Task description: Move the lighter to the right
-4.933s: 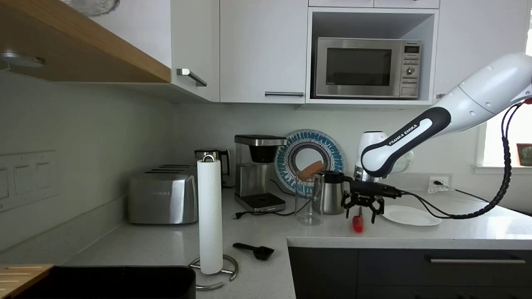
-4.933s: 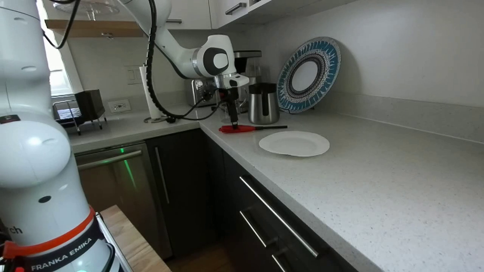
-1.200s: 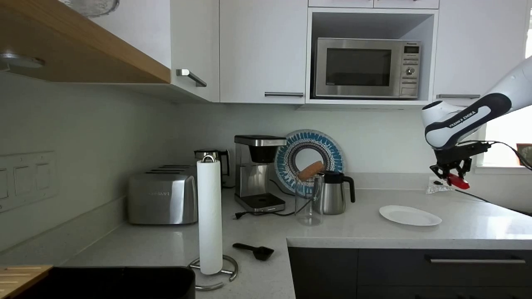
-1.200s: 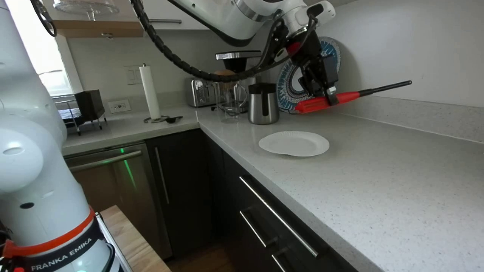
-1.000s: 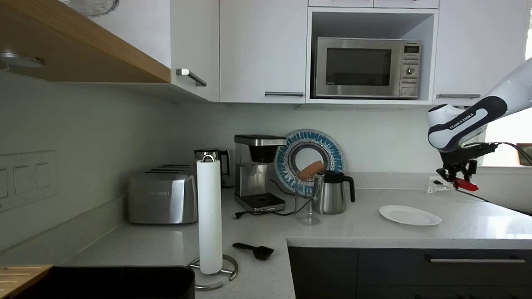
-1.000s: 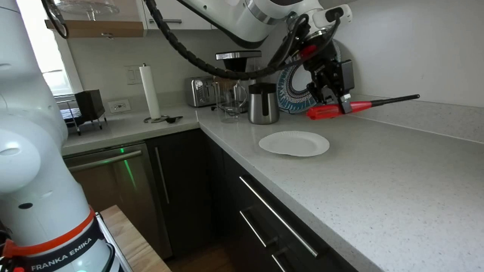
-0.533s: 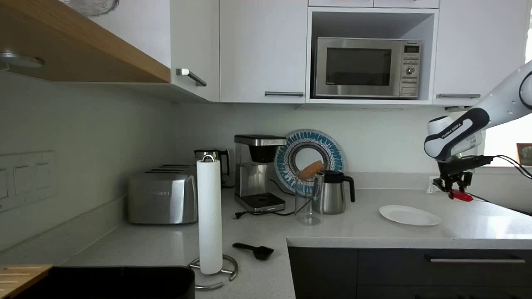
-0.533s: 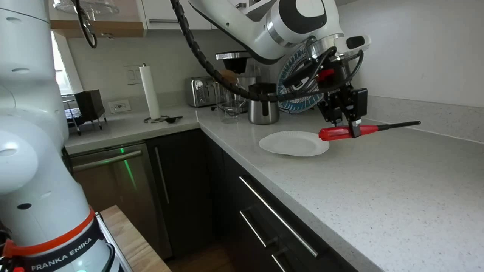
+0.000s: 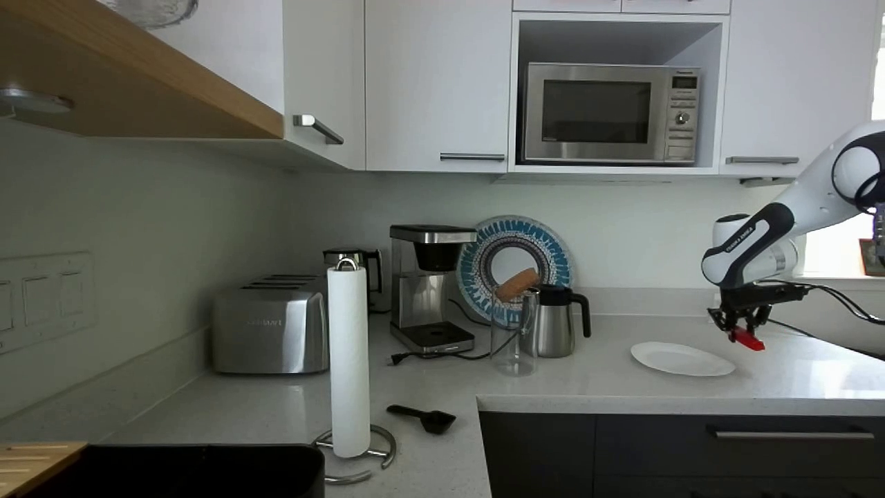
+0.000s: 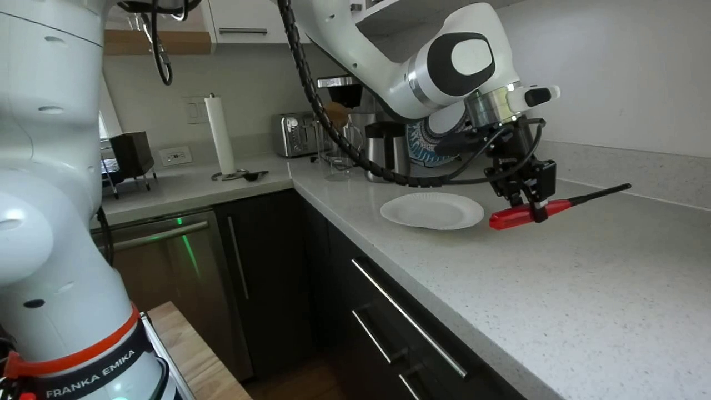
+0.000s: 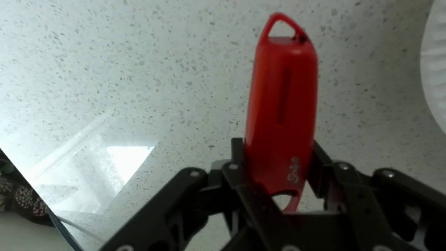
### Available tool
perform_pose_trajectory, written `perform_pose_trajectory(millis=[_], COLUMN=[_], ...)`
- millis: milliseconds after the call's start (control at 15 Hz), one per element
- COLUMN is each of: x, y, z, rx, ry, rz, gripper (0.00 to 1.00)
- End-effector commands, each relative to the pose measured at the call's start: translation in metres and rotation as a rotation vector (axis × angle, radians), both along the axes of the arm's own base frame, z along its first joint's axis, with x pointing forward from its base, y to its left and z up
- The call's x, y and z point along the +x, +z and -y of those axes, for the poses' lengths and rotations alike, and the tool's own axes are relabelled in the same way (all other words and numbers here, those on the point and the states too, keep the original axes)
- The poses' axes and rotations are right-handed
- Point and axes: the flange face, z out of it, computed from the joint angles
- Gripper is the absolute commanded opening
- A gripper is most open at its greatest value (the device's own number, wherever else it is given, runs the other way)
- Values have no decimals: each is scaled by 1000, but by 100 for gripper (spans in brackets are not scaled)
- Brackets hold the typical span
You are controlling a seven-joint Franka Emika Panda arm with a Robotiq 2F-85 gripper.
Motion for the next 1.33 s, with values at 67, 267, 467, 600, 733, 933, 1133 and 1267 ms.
perform_pose_trajectory(millis=[67,267,467,600,733,933,1133,1267], x=[7,9,13,17,19,22,23,23], y=[-17,-24,-30,-33,-38,-43,-43,-43], z=[15,18,23,25,26,27,31,33], rx=[-5,-9,-25,-26,-29,-30,-24,-26], ry=[9,12,11,9,11,8,-7,-9], rz=[8,-5,-11,-12,-13,-10,-8,-9], gripper=[19,19,19,19,19,19,40,53])
